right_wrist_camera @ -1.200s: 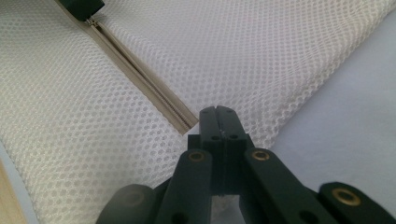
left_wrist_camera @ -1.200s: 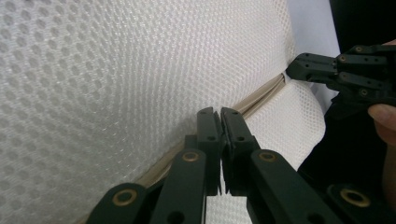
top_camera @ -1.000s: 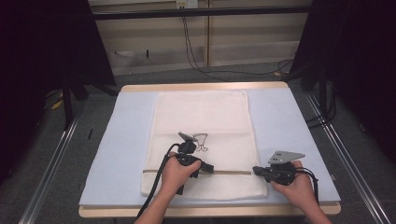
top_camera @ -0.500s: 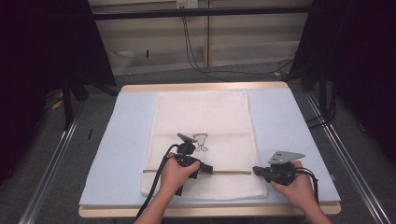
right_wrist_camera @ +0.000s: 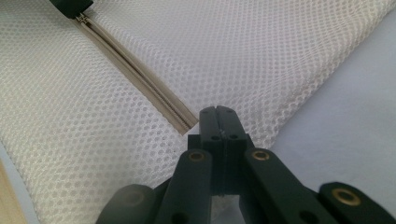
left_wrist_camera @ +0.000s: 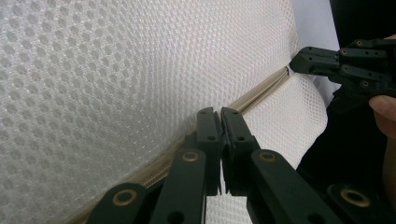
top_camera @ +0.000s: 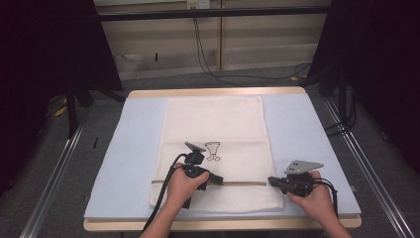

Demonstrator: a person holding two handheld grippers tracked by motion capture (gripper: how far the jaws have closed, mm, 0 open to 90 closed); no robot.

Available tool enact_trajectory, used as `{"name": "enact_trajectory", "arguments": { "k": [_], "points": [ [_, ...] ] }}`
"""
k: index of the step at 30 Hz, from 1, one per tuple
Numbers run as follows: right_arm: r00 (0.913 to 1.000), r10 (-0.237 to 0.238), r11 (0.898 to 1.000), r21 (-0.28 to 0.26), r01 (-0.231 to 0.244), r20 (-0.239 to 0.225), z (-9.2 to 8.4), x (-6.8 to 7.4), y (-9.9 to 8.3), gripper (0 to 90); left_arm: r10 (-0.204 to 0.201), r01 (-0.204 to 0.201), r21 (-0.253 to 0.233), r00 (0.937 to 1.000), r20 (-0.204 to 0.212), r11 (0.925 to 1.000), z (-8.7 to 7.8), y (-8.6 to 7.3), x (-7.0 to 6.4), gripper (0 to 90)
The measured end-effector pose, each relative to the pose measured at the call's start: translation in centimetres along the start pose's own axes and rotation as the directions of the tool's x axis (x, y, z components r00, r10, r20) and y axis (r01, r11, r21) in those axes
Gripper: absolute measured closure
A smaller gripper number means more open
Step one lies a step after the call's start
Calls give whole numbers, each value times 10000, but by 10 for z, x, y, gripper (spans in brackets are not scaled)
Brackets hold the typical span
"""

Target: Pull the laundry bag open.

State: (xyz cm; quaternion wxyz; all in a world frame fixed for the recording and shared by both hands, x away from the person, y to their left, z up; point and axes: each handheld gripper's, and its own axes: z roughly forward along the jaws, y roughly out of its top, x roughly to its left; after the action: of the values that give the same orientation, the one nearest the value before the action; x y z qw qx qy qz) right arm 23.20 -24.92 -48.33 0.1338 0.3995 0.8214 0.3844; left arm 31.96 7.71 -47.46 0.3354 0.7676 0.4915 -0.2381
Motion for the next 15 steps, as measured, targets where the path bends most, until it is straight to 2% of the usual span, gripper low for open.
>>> {"name": "enact_trajectory", "arguments": {
  "k": [9,14,15],
  "points": [
    [10000,4,10000,1,-4,-1,0,0,0,900,-51,50,-38,9999,-116,10000,0,0,0,873],
    [10000,-24,10000,19,24,31,0,0,0,900,-95,96,-66,9999,39,9999,-4,-1,1,873],
    [10000,-32,10000,18,32,32,0,0,0,900,-28,27,-63,9999,-140,10000,-5,-1,1,873]
  ]
}}
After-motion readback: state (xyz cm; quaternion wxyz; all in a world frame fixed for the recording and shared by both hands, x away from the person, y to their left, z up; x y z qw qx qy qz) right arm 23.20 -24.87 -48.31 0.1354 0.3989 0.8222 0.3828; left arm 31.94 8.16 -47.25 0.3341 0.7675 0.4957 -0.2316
